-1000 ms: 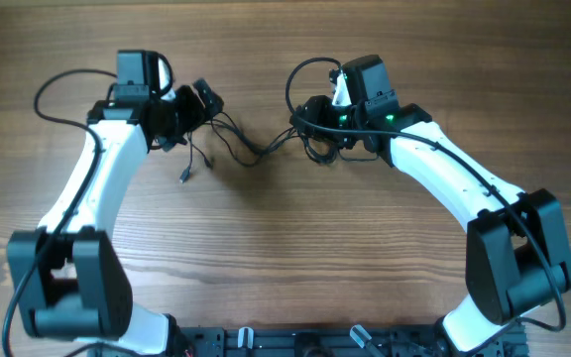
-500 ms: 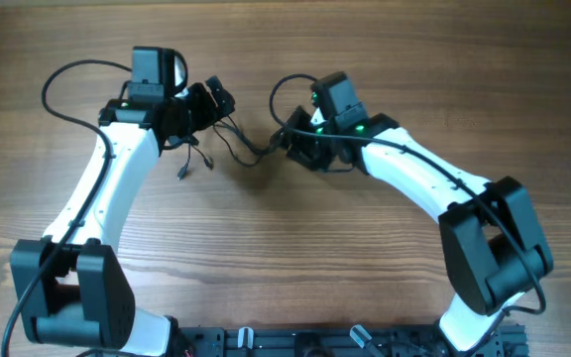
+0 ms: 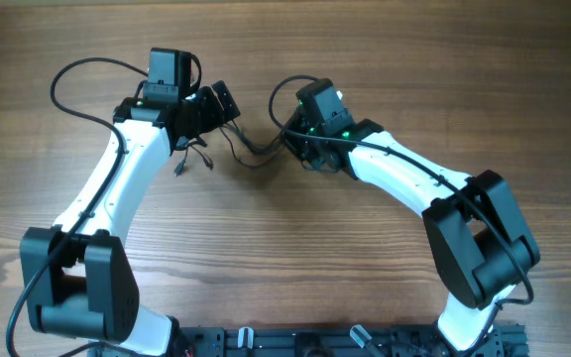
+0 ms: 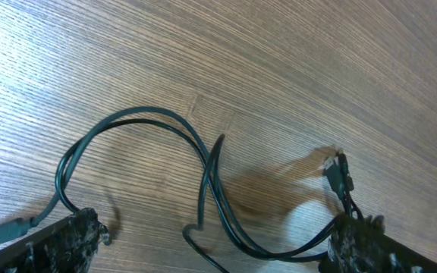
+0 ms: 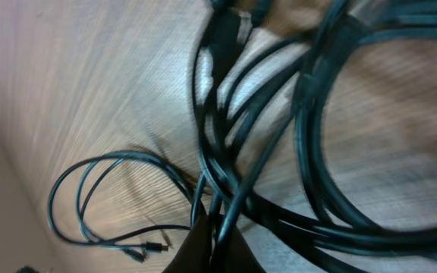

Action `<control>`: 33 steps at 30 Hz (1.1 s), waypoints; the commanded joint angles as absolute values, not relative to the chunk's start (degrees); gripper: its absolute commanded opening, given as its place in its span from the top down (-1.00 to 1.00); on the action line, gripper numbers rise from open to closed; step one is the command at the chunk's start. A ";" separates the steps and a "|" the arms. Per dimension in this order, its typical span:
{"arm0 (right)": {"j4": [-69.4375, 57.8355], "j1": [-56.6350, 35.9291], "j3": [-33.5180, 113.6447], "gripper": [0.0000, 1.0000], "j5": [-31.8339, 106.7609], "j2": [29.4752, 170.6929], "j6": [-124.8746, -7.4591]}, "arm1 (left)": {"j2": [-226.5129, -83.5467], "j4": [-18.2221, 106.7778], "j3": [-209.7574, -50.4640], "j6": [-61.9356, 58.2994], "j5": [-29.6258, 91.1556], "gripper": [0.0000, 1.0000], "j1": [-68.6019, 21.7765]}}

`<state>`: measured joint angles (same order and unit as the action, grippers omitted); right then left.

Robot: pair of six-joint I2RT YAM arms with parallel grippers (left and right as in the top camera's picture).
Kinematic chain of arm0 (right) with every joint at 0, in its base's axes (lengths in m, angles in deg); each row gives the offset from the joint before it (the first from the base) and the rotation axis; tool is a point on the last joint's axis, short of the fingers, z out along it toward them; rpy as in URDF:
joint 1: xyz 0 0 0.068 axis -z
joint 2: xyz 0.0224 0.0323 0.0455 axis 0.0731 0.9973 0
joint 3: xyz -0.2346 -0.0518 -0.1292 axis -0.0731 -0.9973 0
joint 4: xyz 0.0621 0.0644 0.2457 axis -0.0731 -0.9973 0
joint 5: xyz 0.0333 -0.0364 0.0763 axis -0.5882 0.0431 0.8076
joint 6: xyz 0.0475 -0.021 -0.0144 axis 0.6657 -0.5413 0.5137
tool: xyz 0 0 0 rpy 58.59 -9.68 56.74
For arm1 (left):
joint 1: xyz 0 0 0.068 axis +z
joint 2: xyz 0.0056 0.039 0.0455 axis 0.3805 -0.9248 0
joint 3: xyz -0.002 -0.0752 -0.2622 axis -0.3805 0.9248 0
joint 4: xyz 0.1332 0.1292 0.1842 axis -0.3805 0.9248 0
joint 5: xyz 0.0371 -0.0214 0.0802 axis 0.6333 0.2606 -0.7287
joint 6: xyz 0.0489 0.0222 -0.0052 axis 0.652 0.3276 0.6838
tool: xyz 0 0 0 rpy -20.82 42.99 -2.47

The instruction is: Untangle cables

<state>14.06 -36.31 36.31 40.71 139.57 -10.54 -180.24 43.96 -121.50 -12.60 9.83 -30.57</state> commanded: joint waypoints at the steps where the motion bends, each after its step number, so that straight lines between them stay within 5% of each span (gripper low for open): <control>1: 14.76 -36.72 36.99 0.91 41.93 140.07 -19.28 | -180.96 43.72 -122.13 -12.93 8.82 -1.00 -30.75; 10: 13.12 -37.42 37.01 0.91 43.77 130.87 -30.37 | -180.96 43.96 -122.13 -12.52 8.80 -0.99 -30.75; 28: 4.59 -43.94 36.97 0.90 50.02 131.11 -28.42 | -180.96 43.98 -122.13 -12.50 8.80 -1.00 -30.75; 29: 4.59 -44.81 36.97 0.85 49.67 131.11 -28.46 | -180.96 43.98 -122.13 -12.50 8.80 -1.00 -30.75; 33: 4.31 -46.82 36.97 -0.13 48.49 131.11 -29.01 | -180.96 43.98 -122.13 -12.50 7.99 -1.00 -30.72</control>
<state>4.61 -45.86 36.36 48.91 130.87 -28.66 -180.24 44.00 -121.50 -12.58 9.78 -30.57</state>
